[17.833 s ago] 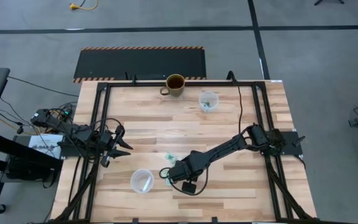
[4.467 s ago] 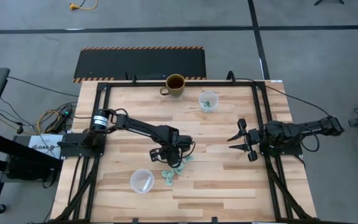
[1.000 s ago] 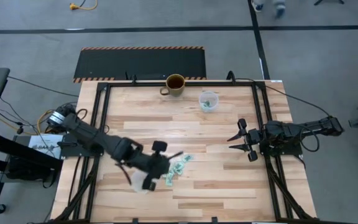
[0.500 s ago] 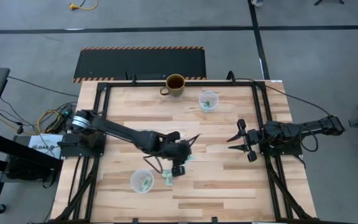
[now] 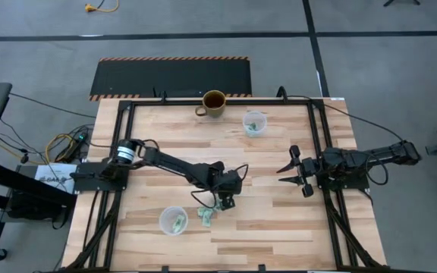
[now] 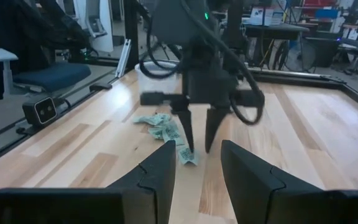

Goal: Pick and place items into bin
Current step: Put the stevia packet into the bottom transparent bin

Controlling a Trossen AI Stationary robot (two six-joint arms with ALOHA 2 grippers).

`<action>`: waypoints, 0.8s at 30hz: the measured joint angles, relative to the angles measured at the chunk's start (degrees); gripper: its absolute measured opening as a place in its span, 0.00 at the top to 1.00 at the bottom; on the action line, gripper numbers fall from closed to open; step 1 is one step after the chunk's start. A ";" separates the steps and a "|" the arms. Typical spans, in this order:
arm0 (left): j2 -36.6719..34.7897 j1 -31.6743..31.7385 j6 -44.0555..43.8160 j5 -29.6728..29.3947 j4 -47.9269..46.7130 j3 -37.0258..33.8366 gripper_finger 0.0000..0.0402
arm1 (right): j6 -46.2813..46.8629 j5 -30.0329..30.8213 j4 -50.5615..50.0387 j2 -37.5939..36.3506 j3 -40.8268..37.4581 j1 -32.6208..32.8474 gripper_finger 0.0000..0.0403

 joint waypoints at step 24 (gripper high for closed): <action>1.55 1.73 2.19 5.33 -0.71 0.53 0.87 | 0.00 0.00 0.00 0.00 -0.02 0.00 0.69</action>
